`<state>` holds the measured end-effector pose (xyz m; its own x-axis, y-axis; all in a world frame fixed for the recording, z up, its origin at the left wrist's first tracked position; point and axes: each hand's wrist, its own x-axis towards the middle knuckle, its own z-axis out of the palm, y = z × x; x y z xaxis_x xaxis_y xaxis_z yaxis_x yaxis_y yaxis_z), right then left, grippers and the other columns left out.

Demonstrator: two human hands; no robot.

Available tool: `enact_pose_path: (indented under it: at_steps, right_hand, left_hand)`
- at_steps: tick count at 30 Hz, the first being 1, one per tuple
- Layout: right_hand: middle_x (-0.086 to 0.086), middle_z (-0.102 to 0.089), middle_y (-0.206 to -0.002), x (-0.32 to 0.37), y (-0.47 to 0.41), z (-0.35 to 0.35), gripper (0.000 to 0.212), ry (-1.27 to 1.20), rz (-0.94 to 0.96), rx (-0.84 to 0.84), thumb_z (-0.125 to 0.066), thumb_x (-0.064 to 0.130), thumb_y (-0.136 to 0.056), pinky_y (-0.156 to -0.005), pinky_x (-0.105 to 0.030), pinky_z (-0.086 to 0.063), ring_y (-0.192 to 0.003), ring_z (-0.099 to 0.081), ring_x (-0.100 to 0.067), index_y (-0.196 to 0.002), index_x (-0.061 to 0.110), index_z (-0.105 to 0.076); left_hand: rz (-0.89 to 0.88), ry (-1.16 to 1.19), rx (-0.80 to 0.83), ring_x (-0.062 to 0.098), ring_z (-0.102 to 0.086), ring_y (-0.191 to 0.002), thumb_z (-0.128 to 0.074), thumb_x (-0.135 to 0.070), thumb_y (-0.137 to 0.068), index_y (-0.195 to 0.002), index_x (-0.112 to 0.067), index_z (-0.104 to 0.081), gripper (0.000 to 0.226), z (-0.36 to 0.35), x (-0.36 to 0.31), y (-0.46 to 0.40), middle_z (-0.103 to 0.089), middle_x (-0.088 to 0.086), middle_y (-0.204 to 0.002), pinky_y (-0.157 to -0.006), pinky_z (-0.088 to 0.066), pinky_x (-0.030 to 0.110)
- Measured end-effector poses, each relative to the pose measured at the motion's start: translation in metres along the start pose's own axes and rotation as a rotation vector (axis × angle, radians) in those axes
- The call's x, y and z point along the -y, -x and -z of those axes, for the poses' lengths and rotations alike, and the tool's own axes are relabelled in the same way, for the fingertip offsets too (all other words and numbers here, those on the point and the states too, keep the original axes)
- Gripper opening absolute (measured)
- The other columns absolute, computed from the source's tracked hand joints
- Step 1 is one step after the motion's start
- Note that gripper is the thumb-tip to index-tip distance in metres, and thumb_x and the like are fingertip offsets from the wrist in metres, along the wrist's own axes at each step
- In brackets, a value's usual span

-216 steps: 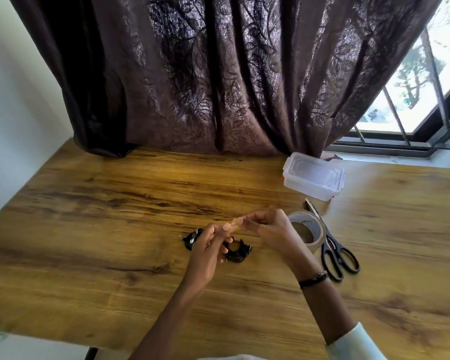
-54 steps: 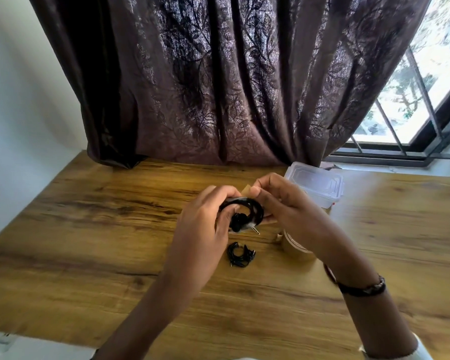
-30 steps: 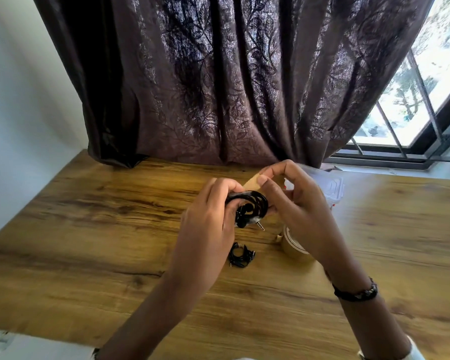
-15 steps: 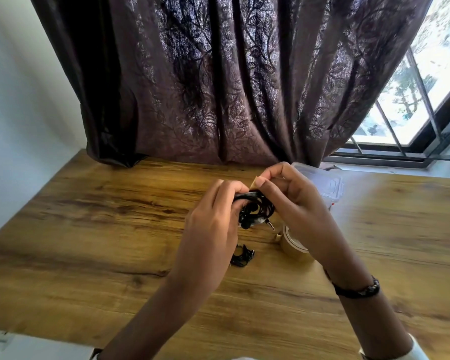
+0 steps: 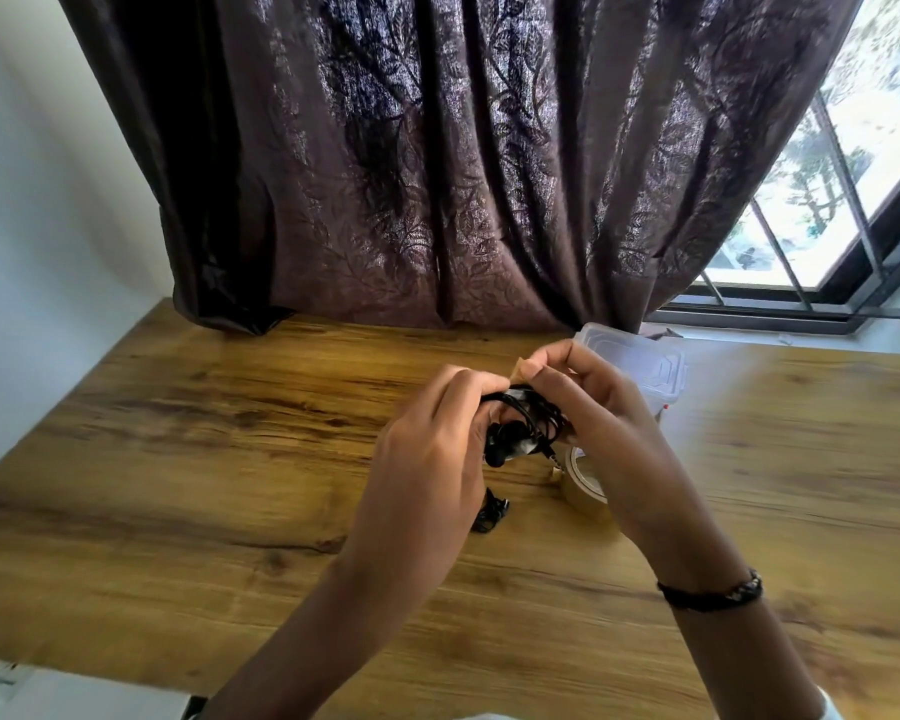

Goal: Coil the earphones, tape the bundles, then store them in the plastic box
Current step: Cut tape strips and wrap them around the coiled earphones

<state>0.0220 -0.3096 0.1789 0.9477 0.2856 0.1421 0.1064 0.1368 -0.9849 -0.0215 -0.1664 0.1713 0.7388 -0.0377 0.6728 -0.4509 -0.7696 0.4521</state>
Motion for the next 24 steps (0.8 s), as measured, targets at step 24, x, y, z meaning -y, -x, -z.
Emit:
enact_pose_path:
  at_steps: [24]
  right_hand:
    - [0.009, -0.067, -0.085, 0.012, 0.003, 0.006, 0.003, 0.718, 0.416, 0.003, -0.063, 0.014, -0.091, -0.072, -0.008, -0.049, -0.082, -0.065, -0.006, -0.09, 0.016, -0.065]
  left_hand:
    - [0.213, -0.047, 0.211, 0.01, -0.068, -0.098, -0.064, -0.012, -0.089, -0.123, -0.016, -0.056, 0.035, 0.019, -0.016, -0.016, -0.072, -0.001, -0.108, -0.08, -0.055, 0.029]
